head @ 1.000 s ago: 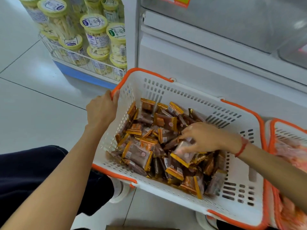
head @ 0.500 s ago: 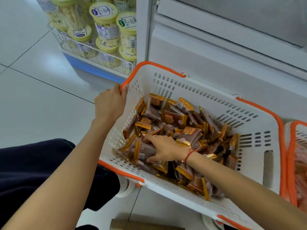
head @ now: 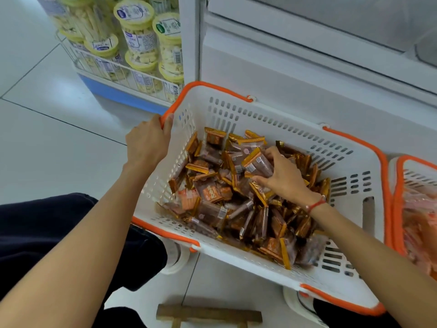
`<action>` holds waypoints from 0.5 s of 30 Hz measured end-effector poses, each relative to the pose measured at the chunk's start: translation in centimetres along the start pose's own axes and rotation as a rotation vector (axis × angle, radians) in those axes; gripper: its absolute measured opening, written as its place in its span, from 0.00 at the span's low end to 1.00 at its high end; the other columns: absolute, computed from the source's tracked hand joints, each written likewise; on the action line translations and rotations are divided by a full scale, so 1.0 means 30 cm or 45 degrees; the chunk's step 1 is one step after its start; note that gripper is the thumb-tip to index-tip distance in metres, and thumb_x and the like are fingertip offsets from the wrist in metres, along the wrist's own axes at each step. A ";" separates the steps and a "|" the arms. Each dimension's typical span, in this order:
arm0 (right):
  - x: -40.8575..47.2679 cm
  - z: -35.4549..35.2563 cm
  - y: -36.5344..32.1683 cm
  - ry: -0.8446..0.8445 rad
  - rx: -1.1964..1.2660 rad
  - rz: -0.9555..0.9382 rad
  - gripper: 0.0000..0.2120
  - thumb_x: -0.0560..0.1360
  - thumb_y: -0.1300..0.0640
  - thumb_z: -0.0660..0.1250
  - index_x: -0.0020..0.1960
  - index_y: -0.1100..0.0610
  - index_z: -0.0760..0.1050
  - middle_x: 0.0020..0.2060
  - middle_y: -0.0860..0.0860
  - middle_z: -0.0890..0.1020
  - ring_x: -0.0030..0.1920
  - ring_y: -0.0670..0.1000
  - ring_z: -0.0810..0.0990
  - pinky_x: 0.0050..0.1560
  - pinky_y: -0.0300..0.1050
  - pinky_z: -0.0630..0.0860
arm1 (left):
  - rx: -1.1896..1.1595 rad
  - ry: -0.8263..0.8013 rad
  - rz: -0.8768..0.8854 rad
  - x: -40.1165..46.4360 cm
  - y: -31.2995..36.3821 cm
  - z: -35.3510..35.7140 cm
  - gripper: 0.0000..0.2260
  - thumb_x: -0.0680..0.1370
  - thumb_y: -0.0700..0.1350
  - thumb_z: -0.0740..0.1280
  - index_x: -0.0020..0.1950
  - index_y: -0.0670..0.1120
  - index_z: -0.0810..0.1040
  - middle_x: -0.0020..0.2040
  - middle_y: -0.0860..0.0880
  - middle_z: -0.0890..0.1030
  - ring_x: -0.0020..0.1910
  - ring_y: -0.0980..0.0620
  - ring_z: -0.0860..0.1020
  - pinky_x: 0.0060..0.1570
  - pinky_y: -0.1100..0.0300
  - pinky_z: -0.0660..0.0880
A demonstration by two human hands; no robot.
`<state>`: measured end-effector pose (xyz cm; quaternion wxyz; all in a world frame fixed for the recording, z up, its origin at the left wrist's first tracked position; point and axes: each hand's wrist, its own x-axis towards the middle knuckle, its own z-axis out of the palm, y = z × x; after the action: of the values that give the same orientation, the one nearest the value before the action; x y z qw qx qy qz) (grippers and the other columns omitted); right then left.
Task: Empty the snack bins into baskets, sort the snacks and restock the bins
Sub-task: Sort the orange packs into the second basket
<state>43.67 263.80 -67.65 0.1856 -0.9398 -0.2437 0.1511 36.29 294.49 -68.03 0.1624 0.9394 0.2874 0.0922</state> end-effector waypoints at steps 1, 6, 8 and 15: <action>-0.005 -0.007 0.005 -0.005 -0.017 0.001 0.31 0.68 0.44 0.76 0.63 0.52 0.65 0.55 0.50 0.80 0.53 0.52 0.79 0.52 0.53 0.77 | -0.014 -0.008 -0.009 -0.002 0.001 0.000 0.27 0.82 0.62 0.45 0.49 0.44 0.74 0.41 0.44 0.83 0.40 0.38 0.78 0.41 0.48 0.73; 0.010 -0.088 -0.003 -0.379 -0.373 0.061 0.35 0.69 0.45 0.74 0.69 0.53 0.60 0.51 0.51 0.80 0.51 0.52 0.77 0.50 0.49 0.74 | -0.015 -0.003 -0.007 -0.008 0.013 -0.009 0.26 0.83 0.61 0.46 0.49 0.43 0.74 0.41 0.43 0.82 0.40 0.37 0.78 0.38 0.51 0.68; 0.026 -0.107 -0.034 -0.361 -0.746 0.041 0.41 0.69 0.42 0.73 0.73 0.55 0.56 0.65 0.56 0.74 0.65 0.58 0.70 0.66 0.57 0.66 | -0.012 0.000 -0.006 -0.015 0.019 -0.016 0.26 0.83 0.60 0.46 0.50 0.43 0.74 0.41 0.42 0.82 0.40 0.37 0.77 0.37 0.51 0.67; 0.087 0.194 -0.274 -0.398 -0.674 -0.942 0.26 0.72 0.67 0.64 0.70 0.57 0.70 0.70 0.57 0.71 0.69 0.60 0.68 0.67 0.55 0.65 | 0.011 -0.054 -0.034 -0.032 0.041 -0.044 0.21 0.83 0.58 0.47 0.48 0.44 0.69 0.40 0.40 0.78 0.35 0.41 0.71 0.37 0.51 0.68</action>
<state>40.35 273.41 -69.84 -0.0577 -0.7711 -0.6168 0.1472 35.77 293.30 -66.44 0.1655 0.9379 0.2969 0.0688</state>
